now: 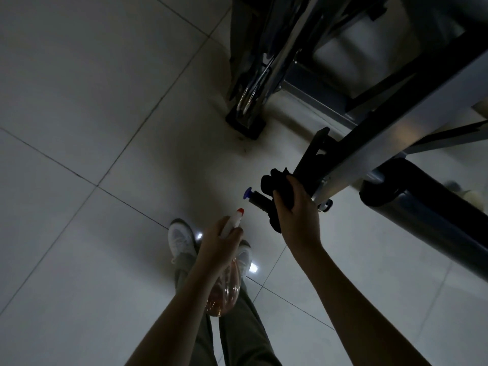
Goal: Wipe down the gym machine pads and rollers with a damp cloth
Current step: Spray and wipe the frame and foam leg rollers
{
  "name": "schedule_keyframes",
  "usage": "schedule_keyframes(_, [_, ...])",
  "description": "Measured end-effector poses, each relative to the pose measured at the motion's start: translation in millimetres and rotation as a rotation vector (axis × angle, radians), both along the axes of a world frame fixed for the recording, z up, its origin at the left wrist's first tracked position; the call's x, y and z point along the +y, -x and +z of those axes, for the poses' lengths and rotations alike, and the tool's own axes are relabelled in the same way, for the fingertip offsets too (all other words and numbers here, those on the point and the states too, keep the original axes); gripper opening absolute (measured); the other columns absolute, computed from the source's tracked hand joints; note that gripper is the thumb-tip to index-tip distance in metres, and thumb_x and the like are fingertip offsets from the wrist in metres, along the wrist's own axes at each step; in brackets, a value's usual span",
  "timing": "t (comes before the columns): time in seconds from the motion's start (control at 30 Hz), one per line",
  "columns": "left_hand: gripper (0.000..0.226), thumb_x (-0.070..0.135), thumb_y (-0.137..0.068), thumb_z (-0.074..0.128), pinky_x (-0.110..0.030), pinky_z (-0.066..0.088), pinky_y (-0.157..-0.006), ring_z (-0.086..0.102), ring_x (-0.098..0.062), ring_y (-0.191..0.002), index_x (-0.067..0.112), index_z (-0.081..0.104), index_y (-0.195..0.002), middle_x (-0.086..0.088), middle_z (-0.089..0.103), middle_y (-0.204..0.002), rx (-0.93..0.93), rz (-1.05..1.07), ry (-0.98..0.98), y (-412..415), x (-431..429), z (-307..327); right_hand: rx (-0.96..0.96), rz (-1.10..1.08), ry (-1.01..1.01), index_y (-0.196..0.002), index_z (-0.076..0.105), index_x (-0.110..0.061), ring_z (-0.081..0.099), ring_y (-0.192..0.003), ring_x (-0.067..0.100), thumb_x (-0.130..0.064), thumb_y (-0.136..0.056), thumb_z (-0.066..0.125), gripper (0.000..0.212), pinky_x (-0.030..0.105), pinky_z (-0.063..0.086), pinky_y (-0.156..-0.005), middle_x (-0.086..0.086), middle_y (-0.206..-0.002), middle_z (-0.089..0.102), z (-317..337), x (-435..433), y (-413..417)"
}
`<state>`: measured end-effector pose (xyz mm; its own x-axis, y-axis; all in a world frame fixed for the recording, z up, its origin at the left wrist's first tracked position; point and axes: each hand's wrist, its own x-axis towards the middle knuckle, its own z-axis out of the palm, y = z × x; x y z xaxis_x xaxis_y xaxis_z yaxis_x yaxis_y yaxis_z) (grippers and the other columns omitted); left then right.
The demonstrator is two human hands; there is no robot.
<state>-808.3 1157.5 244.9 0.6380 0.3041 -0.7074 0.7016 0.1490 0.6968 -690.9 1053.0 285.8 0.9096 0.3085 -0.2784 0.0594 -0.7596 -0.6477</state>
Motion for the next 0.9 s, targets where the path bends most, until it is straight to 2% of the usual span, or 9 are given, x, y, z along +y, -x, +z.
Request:
schedule_keyframes(0.1, [0.011,0.008,-0.093,0.053,-0.027,0.038,-0.053,0.043,-0.022,-0.057,0.004,0.053,-0.082,-0.007,0.048,-0.063,0.014,-0.018,0.0,4.4,3.0,-7.2,-0.009,0.17,0.092,-0.144,0.035,-0.011,0.04,-0.133,0.025,-0.031,-0.095,0.051,0.055,0.036,0.042,-0.104,0.012,-0.145,0.041,-16.3,14.6,3.3])
schedule_keyframes(0.2, [0.008,0.008,-0.092,0.055,-0.025,0.038,-0.052,0.044,-0.021,-0.056,0.004,0.055,-0.085,-0.006,0.049,-0.063,0.028,-0.016,-0.02,10.7,2.9,-16.3,0.069,0.436,0.445,-0.151,0.012,-0.013,0.019,-0.142,0.029,-0.04,-0.094,0.051,0.074,0.041,0.032,-0.112,0.017,-0.155,0.016,-53.2,25.9,9.6])
schedule_keyframes(0.3, [0.007,0.009,-0.094,0.054,-0.022,0.038,-0.051,0.046,-0.021,-0.057,0.002,0.056,-0.092,-0.006,0.052,-0.065,0.031,-0.025,-0.04,14.9,4.9,-21.2,-0.001,0.518,0.687,-0.146,0.016,-0.003,0.041,-0.127,0.032,-0.037,-0.093,0.055,0.074,0.037,0.039,-0.103,0.022,-0.138,0.041,-77.0,28.4,13.3])
schedule_keyframes(0.37, [0.01,0.009,-0.094,0.054,-0.019,0.037,-0.05,0.045,-0.02,-0.057,0.0,0.056,-0.09,-0.004,0.05,-0.063,0.037,-0.014,-0.036,17.9,6.2,-23.5,-0.07,0.554,0.717,-0.136,0.028,-0.002,0.051,-0.112,0.029,-0.038,-0.094,0.053,0.061,0.034,0.042,-0.091,0.018,-0.123,0.052,-81.3,30.8,5.5])
schedule_keyframes(0.5, [0.009,0.009,-0.094,0.054,-0.015,0.037,-0.047,0.044,-0.014,-0.052,0.003,0.056,-0.087,-0.003,0.05,-0.062,0.037,-0.001,-0.027,21.6,6.0,-25.5,0.017,0.687,0.712,-0.13,0.033,-0.003,0.055,-0.108,0.031,-0.045,-0.096,0.044,0.055,0.035,0.044,-0.084,0.016,-0.117,0.056,-76.5,31.0,-16.5])
schedule_keyframes(0.6, [0.009,0.008,-0.094,0.054,-0.011,0.036,-0.044,0.042,-0.009,-0.049,0.002,0.056,-0.087,-0.002,0.049,-0.061,0.03,0.009,-0.03,20.9,5.9,-24.8,0.173,0.67,0.694,-0.134,0.029,-0.004,0.055,-0.111,0.031,-0.036,-0.097,0.048,0.053,0.039,0.042,-0.094,0.016,-0.121,0.056,-70.7,32.0,-19.4])
schedule_keyframes(0.73, [0.013,0.007,-0.093,0.054,-0.014,0.036,-0.045,0.042,-0.013,-0.05,0.008,0.053,-0.08,-0.001,0.048,-0.06,0.008,0.001,-0.039,21.0,5.3,-20.9,-0.099,0.691,0.906,-0.14,0.022,-0.002,0.045,-0.124,0.032,-0.023,-0.092,0.055,0.062,0.046,0.018,-0.113,0.018,-0.129,0.052,-60.8,22.8,-0.8])
schedule_keyframes(0.8, [0.016,0.006,-0.093,0.054,-0.016,0.035,-0.046,0.039,-0.01,-0.047,0.009,0.051,-0.077,0.001,0.046,-0.057,-0.012,-0.022,-0.045,21.2,6.0,-19.2,-0.129,0.677,0.911,-0.136,0.027,0.002,0.049,-0.12,0.031,-0.019,-0.093,0.053,0.055,0.039,0.028,-0.108,0.02,-0.127,0.052,-58.8,22.3,5.4])
schedule_keyframes(0.9, [0.017,0.008,-0.093,0.054,-0.019,0.035,-0.047,0.039,-0.011,-0.047,0.01,0.05,-0.076,0.001,0.045,-0.057,-0.01,-0.02,-0.039,21.1,8.7,-17.8,0.003,0.615,0.733,-0.124,0.042,-0.002,0.058,-0.108,0.026,-0.011,-0.093,0.054,0.034,0.027,0.04,-0.089,0.014,-0.117,0.06,-46.8,22.9,-6.6])
